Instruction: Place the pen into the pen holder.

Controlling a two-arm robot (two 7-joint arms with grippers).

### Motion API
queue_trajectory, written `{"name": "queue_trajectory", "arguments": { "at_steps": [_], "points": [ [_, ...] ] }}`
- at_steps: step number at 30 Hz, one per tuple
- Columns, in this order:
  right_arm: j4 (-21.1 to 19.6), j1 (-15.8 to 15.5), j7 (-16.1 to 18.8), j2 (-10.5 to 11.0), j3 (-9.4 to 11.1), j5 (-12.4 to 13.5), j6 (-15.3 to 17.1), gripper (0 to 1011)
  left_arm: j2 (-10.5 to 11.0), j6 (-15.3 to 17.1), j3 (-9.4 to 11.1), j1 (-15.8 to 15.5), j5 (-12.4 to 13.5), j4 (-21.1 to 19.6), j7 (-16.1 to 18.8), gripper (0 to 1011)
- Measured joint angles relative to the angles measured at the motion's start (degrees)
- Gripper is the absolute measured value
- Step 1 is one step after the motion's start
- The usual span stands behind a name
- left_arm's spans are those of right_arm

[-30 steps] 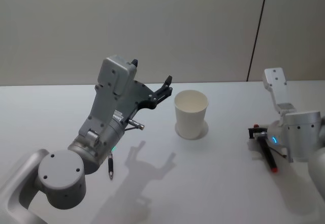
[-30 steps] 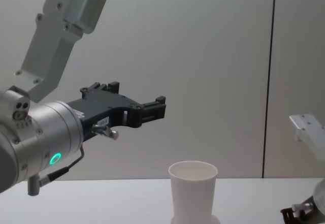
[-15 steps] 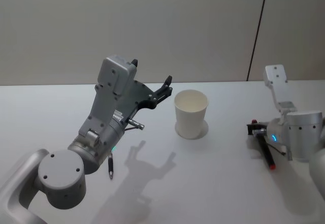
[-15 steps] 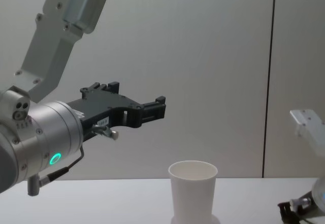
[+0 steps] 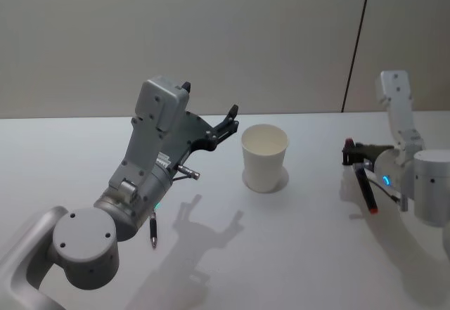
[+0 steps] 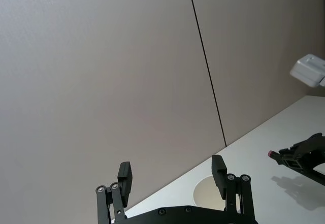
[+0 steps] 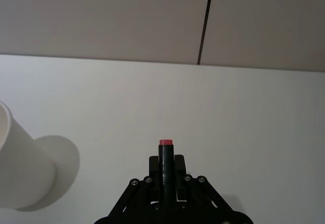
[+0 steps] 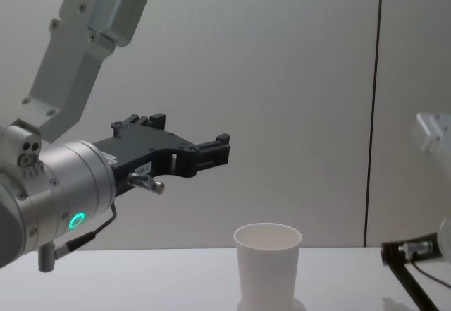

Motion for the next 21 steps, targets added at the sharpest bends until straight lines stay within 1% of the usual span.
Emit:
{"name": "queue_trajectory", "arguments": {
  "at_steps": [1, 4, 6, 8, 11, 17, 19, 20, 21],
  "points": [
    [-0.9, -0.4, 0.4, 0.2, 0.1, 0.2, -1.0, 159, 0.0, 0.0, 0.0, 0.0, 0.0, 0.0, 0.0, 1003],
    [-2.0, -1.0, 0.9, 0.4, 0.3, 0.4, -2.2, 158, 0.0, 0.0, 0.0, 0.0, 0.0, 0.0, 0.0, 1003],
    [-3.5, -1.8, 1.8, 0.8, 0.6, 0.8, -4.3, 159, 0.0, 0.0, 0.0, 0.0, 0.0, 0.0, 0.0, 1003],
    [-3.9, -1.9, 1.9, 0.8, 0.6, 0.8, -4.7, 158, 0.0, 0.0, 0.0, 0.0, 0.0, 0.0, 0.0, 1003],
    [-5.4, -2.8, 3.1, 1.2, 0.8, 1.2, -7.7, 158, 0.0, 0.0, 0.0, 0.0, 0.0, 0.0, 0.0, 1003],
    [-7.1, -3.7, 4.7, 1.6, 1.1, 1.7, -11.9, 158, 0.0, 0.0, 0.0, 0.0, 0.0, 0.0, 0.0, 1003],
    [-7.8, -4.1, 5.7, 1.7, 1.1, 1.9, -14.7, 158, 0.0, 0.0, 0.0, 0.0, 0.0, 0.0, 0.0, 1003],
    [-7.8, -4.1, 5.7, 1.7, 1.1, 1.9, -14.7, 158, 0.0, 0.0, 0.0, 0.0, 0.0, 0.0, 0.0, 1003],
    [-8.1, -4.3, 6.3, 1.8, 1.1, 2.0, -15.9, 158, 0.0, 0.0, 0.0, 0.0, 0.0, 0.0, 0.0, 1003]
  ]
}}
